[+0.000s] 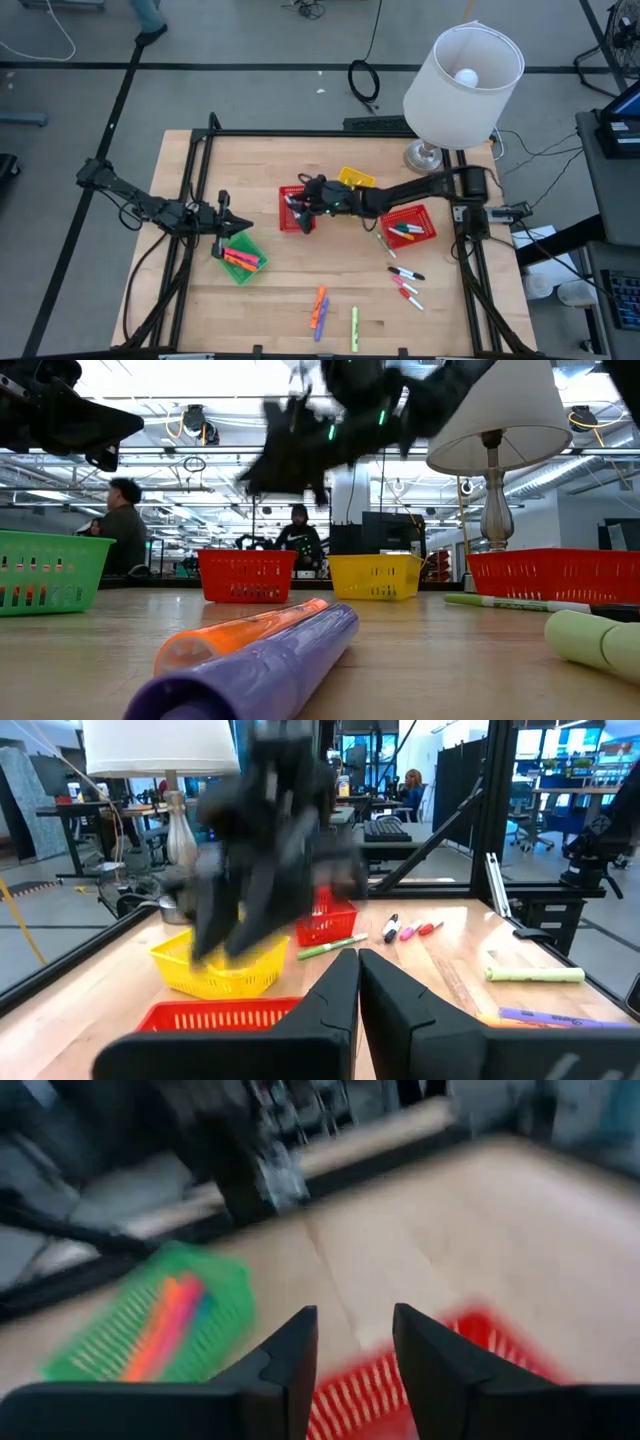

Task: Pick & Place Markers
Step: Put the small red highlighter pen into the right red bin

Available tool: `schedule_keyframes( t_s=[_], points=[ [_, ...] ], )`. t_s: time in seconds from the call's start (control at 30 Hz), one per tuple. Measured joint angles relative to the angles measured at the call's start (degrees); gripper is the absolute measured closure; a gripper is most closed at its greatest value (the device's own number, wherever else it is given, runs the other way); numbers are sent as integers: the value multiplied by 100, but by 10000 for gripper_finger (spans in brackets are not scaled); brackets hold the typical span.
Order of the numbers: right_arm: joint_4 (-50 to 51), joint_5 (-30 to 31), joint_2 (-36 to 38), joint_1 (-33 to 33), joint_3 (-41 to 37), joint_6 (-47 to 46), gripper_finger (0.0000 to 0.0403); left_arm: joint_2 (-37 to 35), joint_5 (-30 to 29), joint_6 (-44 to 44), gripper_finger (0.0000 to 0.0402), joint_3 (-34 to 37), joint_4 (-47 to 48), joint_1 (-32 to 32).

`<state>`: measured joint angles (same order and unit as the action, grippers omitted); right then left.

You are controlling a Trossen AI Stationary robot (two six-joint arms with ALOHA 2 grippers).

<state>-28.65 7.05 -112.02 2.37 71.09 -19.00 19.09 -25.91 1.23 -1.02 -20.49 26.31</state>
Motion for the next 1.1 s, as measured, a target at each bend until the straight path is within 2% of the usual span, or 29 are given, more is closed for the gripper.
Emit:
schedule_keyframes(
  t_s=[0.23, 0.47, 0.6, 0.73, 0.87, 1.1],
  points=[
    [1547, 85, 1998, -605, 7, 1193, 288, 2, 42, -28, 380, 0, 184, 2],
    [4296, 1917, 3884, -2024, 81, 1557, 343, 2, 39, -26, 380, 0, 237, 2],
    [5765, 2526, 4460, -2926, 81, 694, 389, 2, 37, -24, 380, 0, 236, 2],
    [7053, 2602, 4440, -3743, 74, -518, 397, 1, 37, -24, 380, 0, 231, 2],
    [7954, 2744, 3744, -4539, 72, -1204, 402, 2, 37, -27, 380, 0, 231, 2],
    [8793, 1913, 2455, -5080, 18, -3308, 402, 2, 35, -173, 380, 0, 258, 2]
  ],
)
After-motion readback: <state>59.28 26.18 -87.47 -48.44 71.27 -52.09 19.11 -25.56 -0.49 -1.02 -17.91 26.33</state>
